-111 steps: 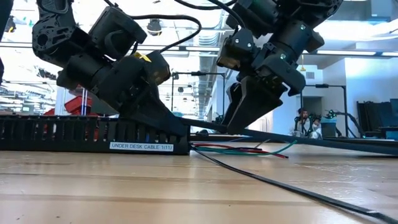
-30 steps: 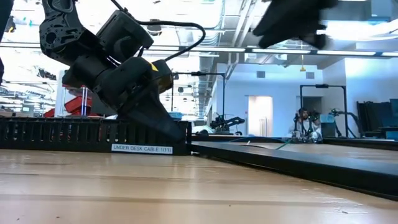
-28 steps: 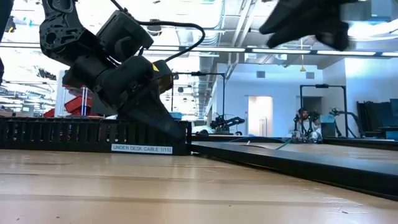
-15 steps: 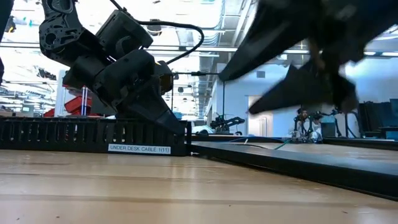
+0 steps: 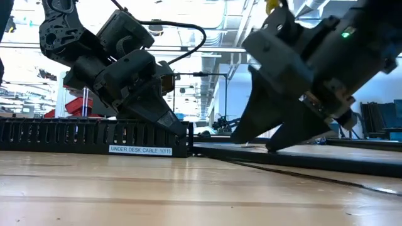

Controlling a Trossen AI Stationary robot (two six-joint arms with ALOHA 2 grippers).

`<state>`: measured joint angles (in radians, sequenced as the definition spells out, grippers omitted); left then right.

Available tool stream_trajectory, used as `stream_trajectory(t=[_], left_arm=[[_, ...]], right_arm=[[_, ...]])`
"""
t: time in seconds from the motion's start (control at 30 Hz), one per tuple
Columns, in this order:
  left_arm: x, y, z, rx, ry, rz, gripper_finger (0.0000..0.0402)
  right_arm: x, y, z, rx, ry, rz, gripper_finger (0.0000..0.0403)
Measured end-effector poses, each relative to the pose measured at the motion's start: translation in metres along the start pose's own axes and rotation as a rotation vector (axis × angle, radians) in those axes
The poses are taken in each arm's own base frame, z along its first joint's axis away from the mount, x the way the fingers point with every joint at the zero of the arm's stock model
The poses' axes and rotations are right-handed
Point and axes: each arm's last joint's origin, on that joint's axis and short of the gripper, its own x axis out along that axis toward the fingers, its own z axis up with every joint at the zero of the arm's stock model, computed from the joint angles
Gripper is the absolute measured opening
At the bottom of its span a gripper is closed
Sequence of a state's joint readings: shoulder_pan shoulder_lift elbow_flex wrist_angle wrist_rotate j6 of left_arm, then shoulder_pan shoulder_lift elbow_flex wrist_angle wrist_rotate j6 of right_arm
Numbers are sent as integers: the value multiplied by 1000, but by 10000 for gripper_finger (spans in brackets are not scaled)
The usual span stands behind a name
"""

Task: Ziptie cables
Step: Close the black cable duct with the black cable duct cover

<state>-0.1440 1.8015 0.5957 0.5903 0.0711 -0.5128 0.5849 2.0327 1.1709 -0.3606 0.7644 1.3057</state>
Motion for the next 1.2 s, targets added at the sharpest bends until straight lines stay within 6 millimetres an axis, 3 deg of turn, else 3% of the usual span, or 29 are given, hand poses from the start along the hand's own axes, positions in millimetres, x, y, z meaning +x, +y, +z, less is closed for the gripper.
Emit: stream_trajectory(t=[0.13,0.33,0.43,1.07,1.2], left_arm=[[0,0,0,19,0,0,290],[0,0,0,19,0,-1,290],[0,0,0,19,-1,1,290],[0,0,1,16,-19,26,290],[0,0,1,11,-22,30,290]], right_arm=[[-3,-1,5,-108,-2,5,316],[-28,-1,31,-209,-50,32,316],[-30,-7,33,-266,-44,-8,316],[32,-46,-37,-206,-71,-45,314],[32,-47,-41,-207,-94,-55,273]])
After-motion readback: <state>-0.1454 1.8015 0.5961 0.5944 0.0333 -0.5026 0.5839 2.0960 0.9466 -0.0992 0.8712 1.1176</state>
